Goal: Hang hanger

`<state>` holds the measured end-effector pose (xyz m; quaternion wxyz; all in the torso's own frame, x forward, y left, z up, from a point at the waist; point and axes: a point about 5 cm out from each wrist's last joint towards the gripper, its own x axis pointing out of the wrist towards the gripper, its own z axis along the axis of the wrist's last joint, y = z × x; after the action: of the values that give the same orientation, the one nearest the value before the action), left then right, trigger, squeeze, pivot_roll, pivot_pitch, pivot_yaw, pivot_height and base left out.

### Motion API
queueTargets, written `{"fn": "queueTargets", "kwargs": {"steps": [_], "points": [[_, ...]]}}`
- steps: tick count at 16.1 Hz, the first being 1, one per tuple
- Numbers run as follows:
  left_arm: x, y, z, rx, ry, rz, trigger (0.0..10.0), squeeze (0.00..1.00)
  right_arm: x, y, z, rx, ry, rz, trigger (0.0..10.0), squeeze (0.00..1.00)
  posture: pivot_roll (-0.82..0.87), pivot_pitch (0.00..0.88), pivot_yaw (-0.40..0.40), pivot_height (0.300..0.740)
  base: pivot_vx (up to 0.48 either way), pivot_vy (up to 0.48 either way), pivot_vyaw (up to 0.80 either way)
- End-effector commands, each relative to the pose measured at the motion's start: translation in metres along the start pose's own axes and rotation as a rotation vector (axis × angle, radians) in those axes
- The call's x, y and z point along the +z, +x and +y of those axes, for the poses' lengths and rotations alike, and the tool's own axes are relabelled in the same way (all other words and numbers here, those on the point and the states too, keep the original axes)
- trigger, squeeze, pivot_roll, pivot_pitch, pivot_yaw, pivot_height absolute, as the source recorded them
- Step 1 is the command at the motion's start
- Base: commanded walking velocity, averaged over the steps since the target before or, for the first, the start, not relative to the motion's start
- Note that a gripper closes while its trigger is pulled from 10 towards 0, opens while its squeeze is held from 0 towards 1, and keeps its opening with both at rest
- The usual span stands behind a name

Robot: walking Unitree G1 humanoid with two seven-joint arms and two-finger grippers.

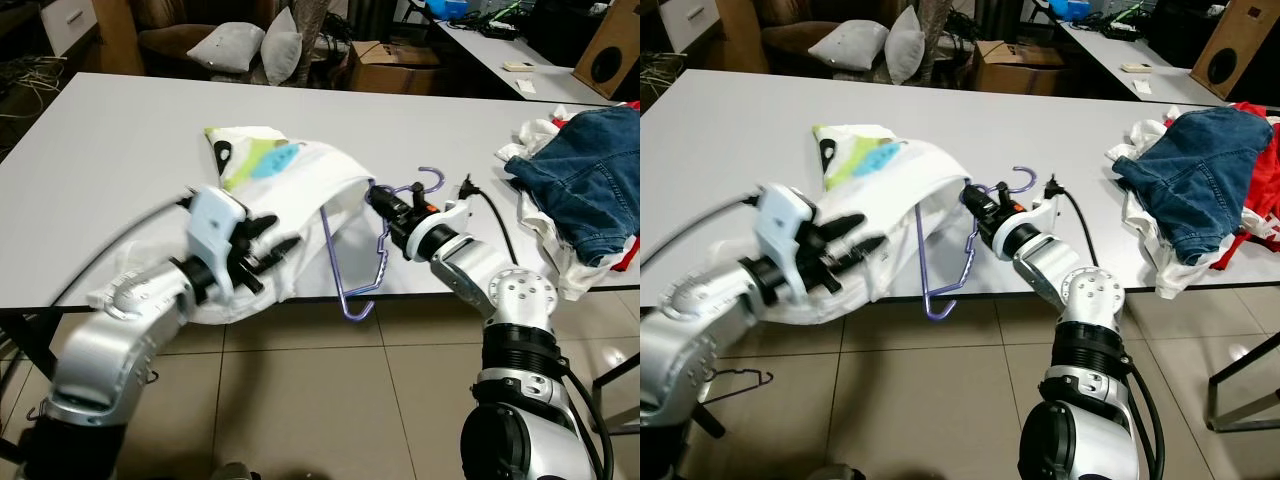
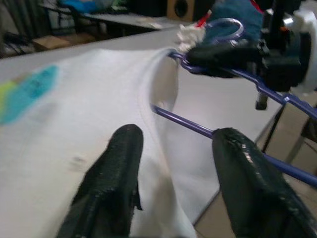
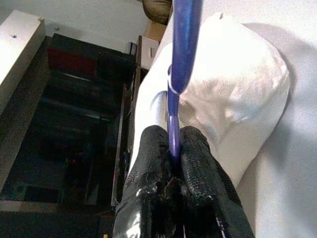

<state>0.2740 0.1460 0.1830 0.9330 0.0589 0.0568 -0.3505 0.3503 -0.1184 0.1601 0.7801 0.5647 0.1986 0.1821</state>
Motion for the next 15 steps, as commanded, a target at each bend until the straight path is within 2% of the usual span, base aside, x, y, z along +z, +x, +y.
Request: {"fn": "queueTargets", "kwargs": {"steps": [1,3,6,7,8,9,11,13,14,15], "points": [[0.0,0.003,-0.008,-0.008,-0.021,-0.016,10.0,1.0,0.007,0.0,0.006,0.009,-0.021,-0.02,10.0,0.0,0.08,0.0,-0.087,0.74,0.0,0.0,0.0],[-0.002,0.005,-0.01,-0.003,-0.036,-0.018,10.0,1.0,0.007,0.001,0.006,0.011,-0.02,-0.017,10.0,0.0,0.08,0.0,-0.09,0.74,0.0,0.0,0.0],[-0.015,0.007,-0.004,0.084,0.075,0.073,10.0,1.0,0.007,0.003,0.006,0.019,-0.023,-0.011,10.0,0.0,0.08,0.0,-0.089,0.74,0.0,0.0,0.0],[-0.017,0.009,-0.006,0.077,0.052,0.069,10.0,0.88,0.008,0.003,0.007,0.023,-0.022,-0.012,10.0,0.0,0.08,0.0,-0.088,0.74,0.0,0.0,0.0],[-0.02,0.012,-0.008,0.07,0.052,0.077,10.0,0.11,0.008,0.003,0.008,0.026,-0.021,-0.013,10.0,0.0,0.08,0.0,-0.088,0.74,0.0,0.0,0.0],[-0.022,0.014,-0.008,0.074,0.07,0.09,10.0,0.0,0.008,0.003,0.009,0.027,-0.021,-0.013,10.0,0.0,0.08,0.0,-0.087,0.74,0.0,0.0,0.0],[-0.035,0.022,-0.004,0.116,0.181,0.167,10.0,0.0,0.009,0.004,0.011,0.038,-0.023,-0.014,10.0,0.0,0.07,0.0,-0.082,0.74,0.0,0.0,0.0],[-0.037,0.022,0.003,0.17,0.23,0.193,10.0,0.0,0.01,0.004,0.013,0.044,-0.023,-0.016,10.0,0.0,0.07,0.0,-0.08,0.74,0.0,0.0,0.0],[-0.036,0.021,0.007,0.192,0.267,0.201,9.7,0.0,0.01,0.003,0.013,0.047,-0.023,-0.018,10.0,0.0,0.07,0.0,-0.081,0.74,0.0,0.0,0.0],[-0.037,0.02,0.01,0.208,0.3,0.205,4.5,0.0,0.011,0.003,0.014,0.05,-0.023,-0.019,10.0,0.0,0.07,0.0,-0.081,0.74,0.0,0.0,0.0]]}}
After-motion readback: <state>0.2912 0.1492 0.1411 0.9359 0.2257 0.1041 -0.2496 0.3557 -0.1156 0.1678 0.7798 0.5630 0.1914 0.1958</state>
